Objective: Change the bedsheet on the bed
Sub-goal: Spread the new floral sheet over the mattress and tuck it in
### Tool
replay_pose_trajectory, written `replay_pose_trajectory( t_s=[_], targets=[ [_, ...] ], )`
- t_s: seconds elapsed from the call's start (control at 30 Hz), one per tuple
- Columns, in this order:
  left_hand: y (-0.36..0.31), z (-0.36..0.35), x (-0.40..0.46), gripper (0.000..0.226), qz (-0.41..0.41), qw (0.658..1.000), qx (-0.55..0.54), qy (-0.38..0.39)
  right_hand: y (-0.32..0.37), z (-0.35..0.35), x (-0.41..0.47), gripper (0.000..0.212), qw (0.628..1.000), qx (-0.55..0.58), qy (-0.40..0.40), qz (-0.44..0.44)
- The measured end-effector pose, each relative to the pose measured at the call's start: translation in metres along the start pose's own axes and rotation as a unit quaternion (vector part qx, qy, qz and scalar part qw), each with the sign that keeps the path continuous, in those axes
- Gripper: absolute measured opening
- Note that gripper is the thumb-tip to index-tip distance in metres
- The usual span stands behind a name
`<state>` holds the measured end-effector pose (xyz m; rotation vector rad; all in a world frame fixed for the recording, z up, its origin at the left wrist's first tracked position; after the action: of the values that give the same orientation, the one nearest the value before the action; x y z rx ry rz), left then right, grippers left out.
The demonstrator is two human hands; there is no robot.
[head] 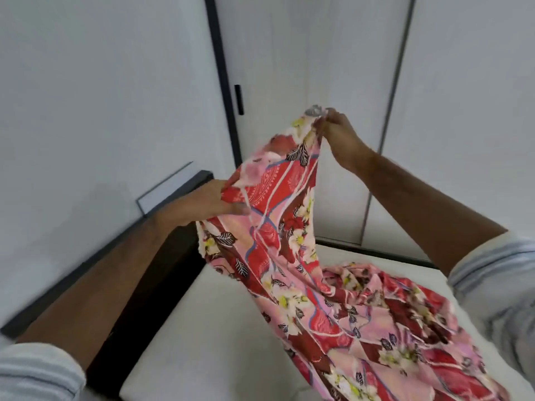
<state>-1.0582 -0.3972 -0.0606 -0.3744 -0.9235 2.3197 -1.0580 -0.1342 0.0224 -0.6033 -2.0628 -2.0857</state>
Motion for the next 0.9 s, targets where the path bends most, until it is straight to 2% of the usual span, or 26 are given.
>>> replay_pose_trajectory(
  t_s=[0.03, 0.07, 0.1, 0.17, 0.2, 0.23, 0.27, 0.3, 0.33, 0.37, 0.4, 0.43, 0.47, 0.5, 0.53, 0.57, 0.63, 0.7, 0.8, 0.83, 0.87, 0.9],
  targets=[
    [0.006, 0.011, -0.005, 0.032, 0.006, 0.996, 0.079, -0.031, -0.004, -0.021, 0.0, 0.027, 0.997, 0.077, 0.016, -0.017],
    [0.01, 0.031, -0.013, 0.013, 0.012, 0.988, 0.112, -0.102, -0.005, -0.044, 0.001, 0.03, 0.99, 0.136, 0.035, -0.028],
    [0.009, 0.056, -0.024, 0.011, 0.016, 0.975, 0.109, -0.193, -0.004, -0.065, 0.002, 0.028, 0.985, 0.164, 0.05, -0.031],
    [0.007, 0.115, -0.053, 0.042, 0.004, 0.93, 0.028, -0.366, 0.007, -0.106, 0.004, 0.021, 0.982, 0.152, 0.108, -0.029],
    [0.003, 0.143, -0.065, 0.057, -0.017, 0.904, 0.006, -0.428, 0.009, -0.127, 0.002, 0.02, 0.977, 0.123, 0.167, -0.051],
    [-0.006, 0.168, -0.076, 0.063, -0.04, 0.883, 0.014, -0.467, 0.012, -0.15, -0.003, 0.017, 0.963, 0.076, 0.248, -0.074],
    [-0.02, 0.187, -0.084, 0.061, -0.061, 0.869, 0.024, -0.49, 0.013, -0.166, -0.011, 0.014, 0.939, 0.004, 0.333, -0.087],
    [-0.037, 0.201, -0.092, 0.056, -0.079, 0.858, 0.029, -0.506, 0.017, -0.178, -0.014, 0.019, 0.906, -0.093, 0.406, -0.075],
    [-0.053, 0.21, -0.098, 0.054, -0.092, 0.851, 0.031, -0.516, 0.022, -0.183, -0.01, 0.026, 0.872, -0.204, 0.443, -0.037],
    [-0.068, 0.212, -0.102, 0.054, -0.104, 0.85, 0.035, -0.515, 0.03, -0.182, 0.001, 0.026, 0.85, -0.298, 0.435, 0.006],
    [-0.082, 0.212, -0.101, 0.05, -0.107, 0.855, 0.046, -0.505, 0.046, -0.174, 0.018, 0.019, 0.848, -0.367, 0.381, 0.035],
    [-0.087, 0.206, -0.095, 0.042, -0.1, 0.873, 0.065, -0.473, 0.064, -0.161, 0.035, 0.015, 0.862, -0.4, 0.307, 0.055],
    [-0.087, 0.195, -0.083, 0.03, -0.08, 0.898, 0.103, -0.421, 0.087, -0.142, 0.052, 0.021, 0.893, -0.385, 0.224, 0.07],
    [-0.081, 0.177, -0.07, 0.018, -0.044, 0.92, 0.163, -0.353, 0.104, -0.121, 0.065, 0.028, 0.933, -0.319, 0.157, 0.066],
    [-0.066, 0.157, -0.056, 0.014, 0.002, 0.929, 0.234, -0.286, 0.113, -0.103, 0.073, 0.028, 0.973, -0.195, 0.117, 0.031],
    [-0.049, 0.137, -0.044, 0.015, 0.041, 0.932, 0.275, -0.233, 0.12, -0.091, 0.077, 0.024, 0.994, -0.061, 0.093, 0.001],
    [-0.018, 0.094, -0.022, 0.022, 0.06, 0.956, 0.235, -0.166, 0.137, -0.07, 0.08, 0.017, 0.994, 0.104, 0.037, 0.007],
    [0.004, 0.061, -0.003, 0.012, 0.054, 0.974, 0.152, -0.158, 0.16, -0.054, 0.078, 0.019, 0.985, 0.165, -0.011, 0.058],
    [0.031, 0.025, 0.022, 0.02, 0.066, 0.971, 0.162, -0.165, 0.194, -0.037, 0.065, 0.014, 0.96, 0.231, -0.012, 0.155],
    [0.037, 0.015, 0.027, 0.027, 0.071, 0.969, 0.169, -0.166, 0.203, -0.022, 0.06, 0.01, 0.959, 0.205, -0.044, 0.191],
    [0.041, 0.009, 0.031, 0.031, 0.07, 0.968, 0.164, -0.175, 0.209, -0.007, 0.057, 0.016, 0.96, 0.16, -0.084, 0.215],
    [0.041, 0.006, 0.032, 0.03, 0.067, 0.97, 0.114, -0.205, 0.211, 0.01, 0.054, 0.026, 0.962, 0.098, -0.119, 0.226]
  ],
)
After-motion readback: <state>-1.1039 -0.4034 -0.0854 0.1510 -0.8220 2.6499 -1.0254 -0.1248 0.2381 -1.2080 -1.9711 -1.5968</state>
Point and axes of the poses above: each hand's wrist, its own x-axis towards the middle knuckle, its own z-axis out of the back of the hand, y = z × x, the point moved 10 cm from there along x, towards the middle knuckle, and after that the axes turned 5 degrees about x, right-handed, at the moved point
